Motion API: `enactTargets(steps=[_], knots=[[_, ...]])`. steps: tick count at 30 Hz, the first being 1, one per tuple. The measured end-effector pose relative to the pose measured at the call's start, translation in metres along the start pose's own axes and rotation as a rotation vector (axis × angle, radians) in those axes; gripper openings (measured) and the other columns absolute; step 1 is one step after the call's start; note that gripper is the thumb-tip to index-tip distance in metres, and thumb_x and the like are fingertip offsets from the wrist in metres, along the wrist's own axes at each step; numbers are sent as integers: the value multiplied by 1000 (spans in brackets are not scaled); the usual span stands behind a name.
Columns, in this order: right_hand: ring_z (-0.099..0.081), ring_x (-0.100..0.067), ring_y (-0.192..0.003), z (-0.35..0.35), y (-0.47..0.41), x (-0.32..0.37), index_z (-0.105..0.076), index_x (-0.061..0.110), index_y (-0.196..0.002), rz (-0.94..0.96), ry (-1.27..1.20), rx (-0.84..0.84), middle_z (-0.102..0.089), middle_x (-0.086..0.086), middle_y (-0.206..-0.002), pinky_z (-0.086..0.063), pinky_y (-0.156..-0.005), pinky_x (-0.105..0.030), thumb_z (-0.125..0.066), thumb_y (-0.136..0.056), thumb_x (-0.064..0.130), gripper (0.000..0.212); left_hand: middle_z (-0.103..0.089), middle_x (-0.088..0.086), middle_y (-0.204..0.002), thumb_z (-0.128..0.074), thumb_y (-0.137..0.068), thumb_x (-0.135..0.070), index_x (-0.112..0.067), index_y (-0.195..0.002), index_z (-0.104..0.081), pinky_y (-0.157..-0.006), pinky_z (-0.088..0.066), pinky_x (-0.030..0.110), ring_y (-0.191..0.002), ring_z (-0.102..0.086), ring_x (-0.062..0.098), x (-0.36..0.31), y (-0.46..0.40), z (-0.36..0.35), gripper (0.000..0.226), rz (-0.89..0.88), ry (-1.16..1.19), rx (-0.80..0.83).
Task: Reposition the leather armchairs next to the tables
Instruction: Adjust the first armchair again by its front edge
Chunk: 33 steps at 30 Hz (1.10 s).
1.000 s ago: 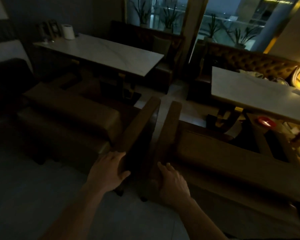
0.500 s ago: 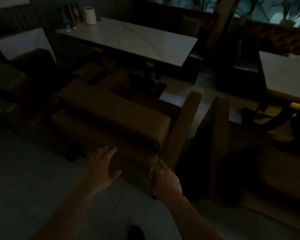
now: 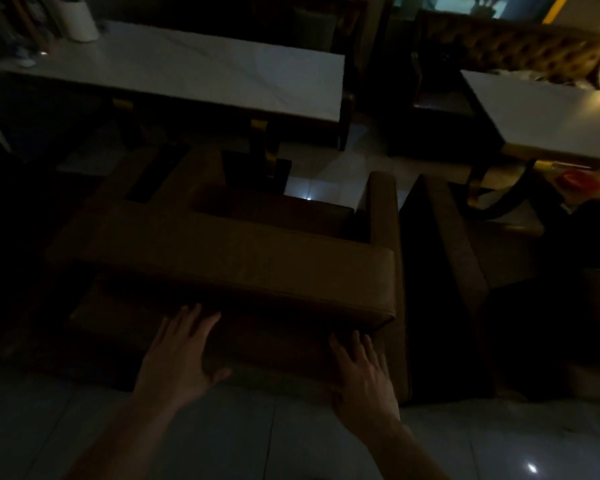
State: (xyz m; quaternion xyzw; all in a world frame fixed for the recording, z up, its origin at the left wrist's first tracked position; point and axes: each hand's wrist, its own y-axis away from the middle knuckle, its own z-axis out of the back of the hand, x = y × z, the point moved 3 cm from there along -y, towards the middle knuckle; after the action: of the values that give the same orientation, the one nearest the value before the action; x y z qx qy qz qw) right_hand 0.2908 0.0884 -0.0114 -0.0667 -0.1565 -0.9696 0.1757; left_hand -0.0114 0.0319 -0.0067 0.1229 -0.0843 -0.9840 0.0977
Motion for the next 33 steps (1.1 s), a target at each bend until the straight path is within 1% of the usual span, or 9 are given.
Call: enactTargets(steps=[4, 9, 11, 14, 20, 22, 25, 31, 33], knots=[[5, -37, -147, -23, -13, 17, 7, 37, -151, -157, 6, -35, 2, -14, -161, -5, -117, -57, -60, -81, 57, 98, -26, 10, -160, -65, -59, -79, -32, -153, -28, -118, -19, 53, -147, -21, 33, 41, -24, -22, 111, -82, -91, 37], [5, -38, -147, -31, -18, 21, -5, 34, -152, -227, -23, -104, -4, -14, -162, -9, -116, -61, -65, -83, 42, 92, -41, 15, -152, -57, -58, -75, -26, -150, -36, -109, -32, 59, -139, -35, 37, 61, -41, -39, 106, -141, -131, 19], [9, -37, -146, -33, -20, 22, -6, 33, -153, -235, -69, -113, 0, -14, -162, -5, -116, -61, -61, -88, 38, 85, -44, 14, -149, -47, -65, -78, -26, -149, -39, -108, -35, 60, -137, -38, 38, 65, -44, -41, 99, -137, -133, 8], [14, -38, -145, -38, -24, 21, -4, 33, -153, -234, -102, -111, 3, -14, -161, -2, -115, -61, -57, -91, 39, 82, -49, 16, -144, -16, -79, -85, -24, -147, -44, -106, -32, 59, -133, -42, 42, 68, -47, -43, 96, -145, -131, 9], [14, -41, -144, -43, -32, 15, -2, 32, -153, -207, -104, -82, 16, -11, -155, -3, -113, -61, -58, -92, 36, 83, -54, 20, -136, -10, -84, -80, -20, -140, -50, -93, -41, 68, -121, -45, 48, 64, -45, -42, 91, -158, -163, -43], [13, -42, -144, -42, -31, 14, -4, 30, -153, -201, -109, -79, 9, -15, -158, -3, -113, -62, -59, -91, 33, 83, -56, 18, -132, -16, -84, -79, -22, -138, -52, -86, -44, 66, -118, -42, 45, 58, -44, -36, 87, -158, -173, -47], [17, -40, -144, -41, -31, 13, -2, 31, -152, -197, -126, -57, 7, -16, -160, -1, -114, -60, -57, -93, 32, 81, -59, 18, -130, -41, -67, -71, -26, -138, -51, -83, -47, 67, -115, -42, 42, 54, -44, -33, 84, -128, -183, -55], [16, -39, -144, -35, -31, 3, -1, 33, -153, -180, -132, -67, 7, -15, -161, -1, -115, -58, -54, -94, 31, 79, -60, 15, -131, -49, -63, -66, -26, -137, -53, -85, -49, 64, -118, -45, 42, 46, -48, -35, 85, -98, -222, -23], [15, -39, -145, -29, -34, -3, -2, 33, -153, -175, -130, -83, 7, -15, -161, -3, -115, -58, -55, -94, 32, 79, -60, 15, -132, -61, -63, -63, -24, -138, -54, -87, -49, 65, -120, -46, 41, 38, -50, -34, 85, -89, -208, -1]])
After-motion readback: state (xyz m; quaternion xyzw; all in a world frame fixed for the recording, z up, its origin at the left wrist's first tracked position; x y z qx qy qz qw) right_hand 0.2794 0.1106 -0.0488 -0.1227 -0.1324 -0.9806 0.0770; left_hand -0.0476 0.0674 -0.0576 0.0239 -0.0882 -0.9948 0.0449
